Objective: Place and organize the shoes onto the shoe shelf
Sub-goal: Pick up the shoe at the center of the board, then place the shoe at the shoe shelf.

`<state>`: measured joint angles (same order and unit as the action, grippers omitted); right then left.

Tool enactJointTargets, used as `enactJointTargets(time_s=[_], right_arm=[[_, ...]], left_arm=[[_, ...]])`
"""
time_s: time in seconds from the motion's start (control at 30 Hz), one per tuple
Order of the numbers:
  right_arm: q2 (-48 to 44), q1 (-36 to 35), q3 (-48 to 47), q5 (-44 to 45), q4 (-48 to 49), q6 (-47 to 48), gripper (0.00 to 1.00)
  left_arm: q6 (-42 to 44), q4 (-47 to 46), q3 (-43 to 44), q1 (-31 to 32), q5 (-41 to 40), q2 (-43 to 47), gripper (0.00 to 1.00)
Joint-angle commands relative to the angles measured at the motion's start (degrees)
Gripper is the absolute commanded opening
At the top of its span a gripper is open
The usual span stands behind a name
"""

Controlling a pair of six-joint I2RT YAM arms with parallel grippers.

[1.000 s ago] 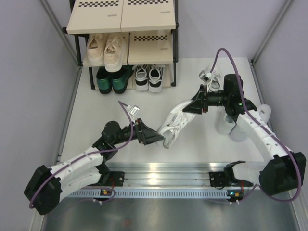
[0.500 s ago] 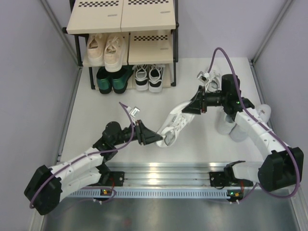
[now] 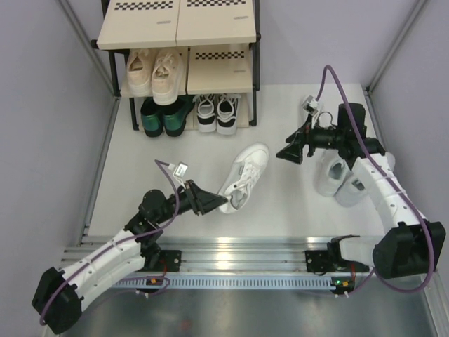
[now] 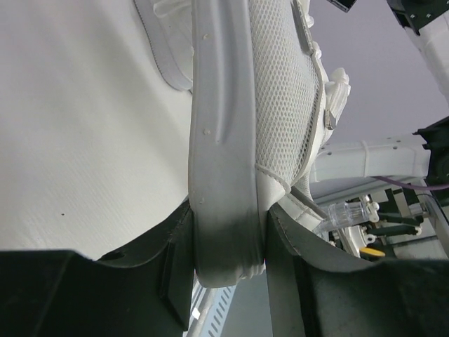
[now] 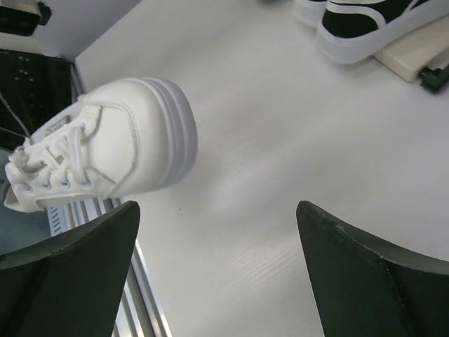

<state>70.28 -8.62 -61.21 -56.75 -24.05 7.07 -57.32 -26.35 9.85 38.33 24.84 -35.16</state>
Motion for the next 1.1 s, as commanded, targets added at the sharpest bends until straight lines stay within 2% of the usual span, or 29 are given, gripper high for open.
enactJointTargets(time_s=[0.0,0.13,0.27,0.37,0.57,0.83,1.07], right_arm=[[-3.1,2.7,-1.5,1.3,-1.2,3.8,0.93],[-6.1,4.8,4.2,-0.8,1.3,5.7,0.95],[-5.9,7.9,6.4,-4.0,2.0,6.5,0.95],[-5.6,10.3,6.5,-5.7,2.0,6.9,0.95],[-7.2,10.9,8.5,-6.0,3.0,7.1,0.95],[-8.2,11.4,9.4,-6.6,3.5,7.2,0.95],[-8.1,11.9,9.8,-6.9,3.8,7.5,0.95]], left_arm=[[-1.3,-3.5,0.3,-0.5,-5.0,4.9,0.00],[-2.7,-2.3,2.6,-1.7,-10.9,6.5,0.00],[-4.5,-4.6,6.9,-4.9,-14.6,3.6,0.00],[-5.8,-8.4,11.8,-8.9,-14.3,-1.9,0.00],[-9.7,-13.6,24.0,-17.7,-8.3,-17.8,0.00],[-13.6,-12.2,38.3,-23.5,-8.5,-35.7,0.00],[-14.0,-5.4,52.9,-25.3,-9.5,-49.6,0.00]])
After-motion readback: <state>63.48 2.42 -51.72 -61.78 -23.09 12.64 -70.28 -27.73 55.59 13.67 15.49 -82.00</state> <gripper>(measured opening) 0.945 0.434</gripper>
